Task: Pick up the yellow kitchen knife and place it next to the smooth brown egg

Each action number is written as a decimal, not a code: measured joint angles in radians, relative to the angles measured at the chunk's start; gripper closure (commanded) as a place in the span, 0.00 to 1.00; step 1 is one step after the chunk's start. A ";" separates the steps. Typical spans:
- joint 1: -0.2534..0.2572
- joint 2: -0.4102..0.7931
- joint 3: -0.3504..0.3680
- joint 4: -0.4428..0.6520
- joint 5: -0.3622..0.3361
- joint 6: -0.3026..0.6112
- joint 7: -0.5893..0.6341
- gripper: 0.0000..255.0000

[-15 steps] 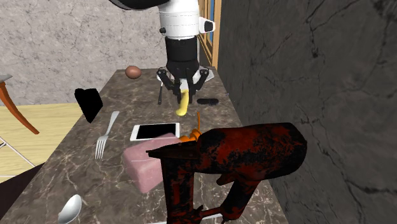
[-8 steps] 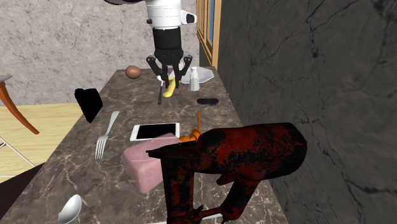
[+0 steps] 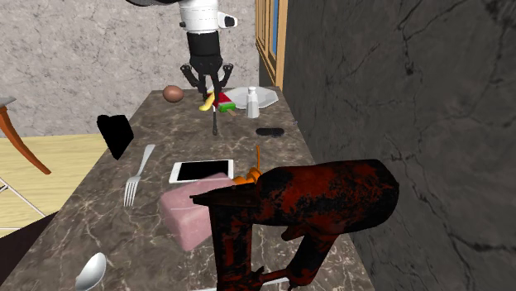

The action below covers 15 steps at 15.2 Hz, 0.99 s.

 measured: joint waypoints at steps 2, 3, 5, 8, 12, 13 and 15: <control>0.025 0.036 0.015 0.059 0.001 -0.023 0.041 1.00; 0.040 0.047 0.022 0.074 0.000 -0.029 0.063 1.00; 0.062 0.083 0.034 0.132 0.000 -0.050 0.098 1.00; 0.093 0.154 0.050 0.238 0.001 -0.086 0.147 1.00; 0.142 0.257 0.070 0.407 0.001 -0.155 0.220 1.00; 0.156 0.282 0.075 0.441 0.000 -0.163 0.239 1.00; 0.175 0.371 0.083 0.590 0.002 -0.224 0.270 1.00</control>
